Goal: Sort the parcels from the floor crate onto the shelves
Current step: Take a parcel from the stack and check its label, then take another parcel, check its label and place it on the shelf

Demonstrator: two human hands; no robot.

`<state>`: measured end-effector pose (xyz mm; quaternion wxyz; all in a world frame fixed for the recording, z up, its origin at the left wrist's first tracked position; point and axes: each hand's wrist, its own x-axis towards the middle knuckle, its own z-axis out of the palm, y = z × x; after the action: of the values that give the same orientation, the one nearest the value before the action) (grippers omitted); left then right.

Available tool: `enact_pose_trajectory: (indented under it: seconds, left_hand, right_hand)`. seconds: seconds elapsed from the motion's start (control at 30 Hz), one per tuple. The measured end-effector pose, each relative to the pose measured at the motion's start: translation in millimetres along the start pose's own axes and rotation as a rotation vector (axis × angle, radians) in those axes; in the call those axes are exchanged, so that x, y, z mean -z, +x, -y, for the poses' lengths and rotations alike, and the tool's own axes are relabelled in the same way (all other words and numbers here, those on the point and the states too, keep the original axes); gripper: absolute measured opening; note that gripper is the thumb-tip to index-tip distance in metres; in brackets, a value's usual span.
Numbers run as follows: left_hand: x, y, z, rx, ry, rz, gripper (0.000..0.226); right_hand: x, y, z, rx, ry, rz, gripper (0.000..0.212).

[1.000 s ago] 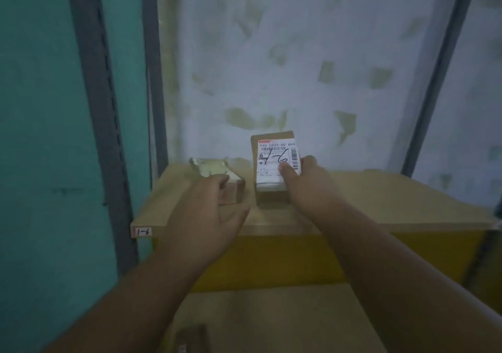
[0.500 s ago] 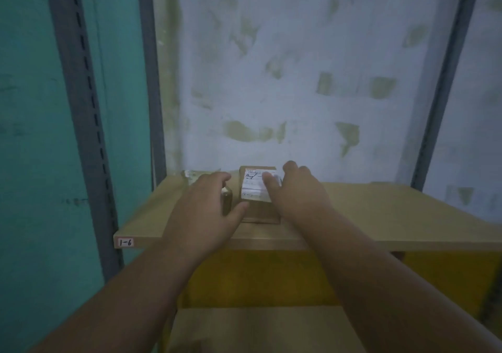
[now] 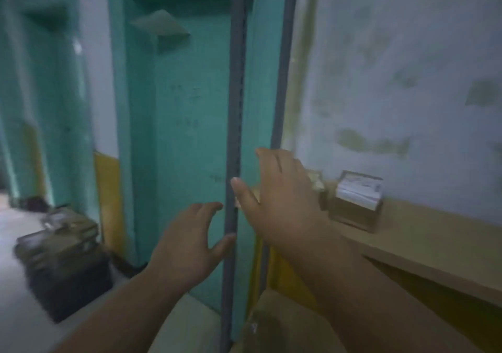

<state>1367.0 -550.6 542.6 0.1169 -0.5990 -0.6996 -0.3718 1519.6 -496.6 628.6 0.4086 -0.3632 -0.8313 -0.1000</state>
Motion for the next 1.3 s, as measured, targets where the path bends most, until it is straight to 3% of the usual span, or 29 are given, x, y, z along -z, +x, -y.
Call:
enact_pose_trajectory:
  seconds: [0.27, 0.53, 0.93, 1.3]
  left_hand:
    - [95.8, -44.8, 178.2, 0.288, 0.132, -0.12, 0.056]
    - [186.4, -49.4, 355.3, 0.485, 0.265, -0.06, 0.057]
    - [135.6, 41.8, 583.0, 0.632, 0.274, -0.027, 0.055]
    - [150.8, 88.3, 818.8, 0.811, 0.352, 0.023, 0.057]
  right_hand:
    - [-116.6, 34.9, 176.3, 0.146, 0.223, -0.005, 0.063]
    - [-245.5, 80.6, 335.7, 0.121, 0.336, 0.147, 0.064]
    - [-470.4, 195.9, 401.8, 0.183, 0.375, 0.258, 0.057]
    - [-684.6, 298.1, 552.0, 0.285, 0.457, 0.495, 0.062]
